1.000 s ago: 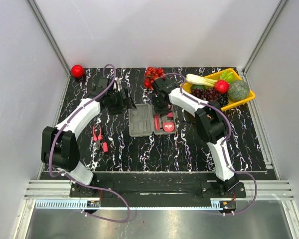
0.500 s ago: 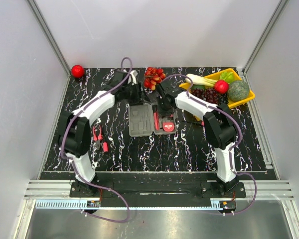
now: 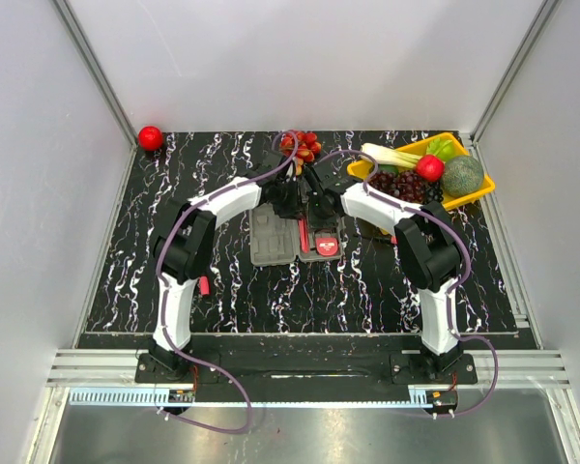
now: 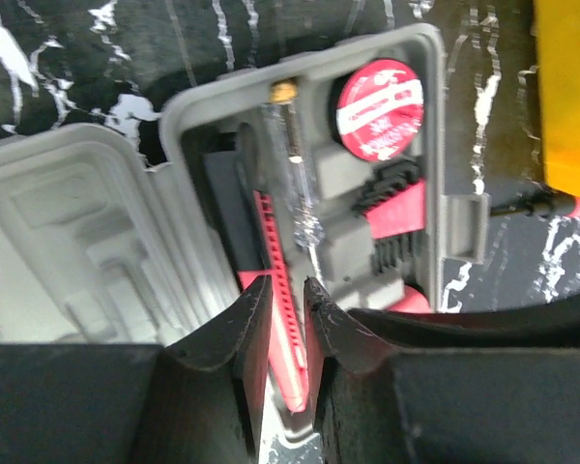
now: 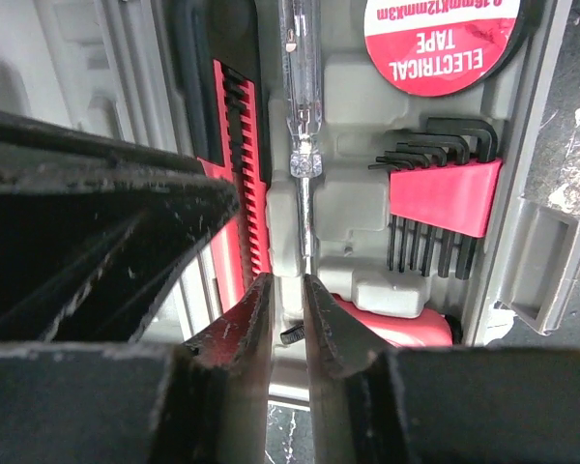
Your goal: Pack the tool kit
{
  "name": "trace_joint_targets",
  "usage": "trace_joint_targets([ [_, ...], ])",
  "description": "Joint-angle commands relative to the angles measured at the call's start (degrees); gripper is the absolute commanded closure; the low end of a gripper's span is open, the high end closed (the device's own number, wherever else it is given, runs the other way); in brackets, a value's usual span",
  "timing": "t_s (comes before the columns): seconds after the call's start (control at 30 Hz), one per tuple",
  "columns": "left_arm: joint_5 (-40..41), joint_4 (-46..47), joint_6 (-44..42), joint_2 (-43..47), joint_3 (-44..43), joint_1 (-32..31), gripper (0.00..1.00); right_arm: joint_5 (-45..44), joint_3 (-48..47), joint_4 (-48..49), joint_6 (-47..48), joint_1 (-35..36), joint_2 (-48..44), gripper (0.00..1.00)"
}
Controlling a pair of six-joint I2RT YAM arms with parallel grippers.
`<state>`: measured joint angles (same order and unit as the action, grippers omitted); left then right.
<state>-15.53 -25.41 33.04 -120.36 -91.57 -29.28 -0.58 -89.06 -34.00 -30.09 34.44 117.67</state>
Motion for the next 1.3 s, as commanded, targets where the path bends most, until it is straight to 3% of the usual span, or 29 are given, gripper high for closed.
trace_joint_targets([
  [0.0,4.5,-0.4,-0.3,-1.3,-2.9,0.1,0.78,-0.4,0.8,2.4,-1.2,0.0,-4.2,0.76],
  [0.43,8.8,-3.4,-1.7,-4.3,-3.4,-0.3,0.84,5.4,0.3,5.4,1.1,0.0,-3.5,0.77],
  [0.73,12.5,-9.5,-1.4,-7.8,-7.1,-1.0,0.99,7.7,-2.2,5.5,1.8,0.0,1.0,0.85],
  [1.27,12.0,-13.3,0.1,-10.5,-5.3,-1.4,1.00,7.4,-0.9,4.1,1.7,0.0,5.7,0.93],
])
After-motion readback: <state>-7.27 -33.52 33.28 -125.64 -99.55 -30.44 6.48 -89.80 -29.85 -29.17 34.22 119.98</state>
